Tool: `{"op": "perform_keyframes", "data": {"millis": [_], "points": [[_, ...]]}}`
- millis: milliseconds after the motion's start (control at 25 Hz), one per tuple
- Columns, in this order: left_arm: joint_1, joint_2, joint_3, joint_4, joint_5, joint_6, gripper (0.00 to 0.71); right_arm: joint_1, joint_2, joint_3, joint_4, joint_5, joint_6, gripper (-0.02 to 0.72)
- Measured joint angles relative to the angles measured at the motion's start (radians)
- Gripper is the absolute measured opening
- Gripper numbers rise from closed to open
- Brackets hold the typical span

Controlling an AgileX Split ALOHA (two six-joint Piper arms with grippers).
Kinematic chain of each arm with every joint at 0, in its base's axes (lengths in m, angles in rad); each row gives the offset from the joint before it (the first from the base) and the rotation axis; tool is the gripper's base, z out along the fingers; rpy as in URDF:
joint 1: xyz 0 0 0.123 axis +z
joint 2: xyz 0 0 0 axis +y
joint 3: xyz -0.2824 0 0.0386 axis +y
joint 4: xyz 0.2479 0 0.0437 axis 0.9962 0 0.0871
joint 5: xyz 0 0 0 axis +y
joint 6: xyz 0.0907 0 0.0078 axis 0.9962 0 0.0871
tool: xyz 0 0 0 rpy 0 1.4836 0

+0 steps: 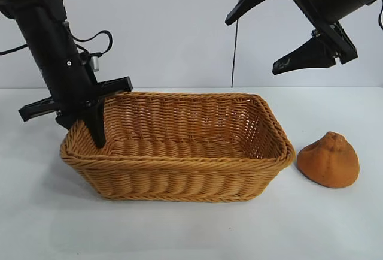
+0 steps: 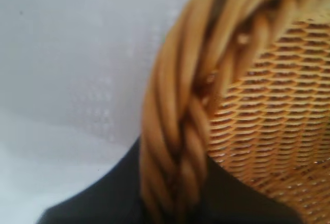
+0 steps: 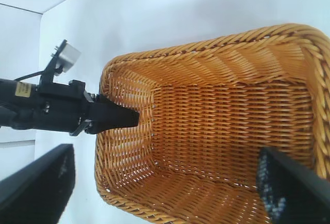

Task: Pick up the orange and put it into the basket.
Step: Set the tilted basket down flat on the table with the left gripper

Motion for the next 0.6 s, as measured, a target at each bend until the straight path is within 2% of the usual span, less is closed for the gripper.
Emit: {"op": "perform_keyframes", "data": {"millis": [120, 160, 200, 360, 400, 480, 600], "points": [[0.000, 0.003, 0.000, -0.004, -0.003, 0.001, 0.092, 0.000, 0.000, 0.000, 0.000, 0.000, 0.000, 0.652], [0.000, 0.003, 0.000, -0.005, -0.003, 0.001, 0.124, 0.000, 0.000, 0.000, 0.000, 0.000, 0.000, 0.652], [0.000, 0.003, 0.000, -0.006, -0.003, 0.001, 0.188, 0.000, 0.000, 0.000, 0.000, 0.000, 0.000, 0.652], [0.000, 0.003, 0.000, -0.013, 0.011, 0.001, 0.547, 0.000, 0.000, 0.000, 0.000, 0.000, 0.000, 0.652], [0.000, 0.003, 0.000, -0.013, 0.020, 0.001, 0.591, 0.000, 0.000, 0.000, 0.000, 0.000, 0.000, 0.652], [0.000, -0.001, 0.000, -0.013, 0.033, 0.001, 0.640, 0.000, 0.000, 0.000, 0.000, 0.000, 0.000, 0.652], [0.000, -0.028, 0.000, -0.012, 0.046, 0.001, 0.662, 0.000, 0.000, 0.000, -0.001, -0.001, 0.000, 0.652]]}}
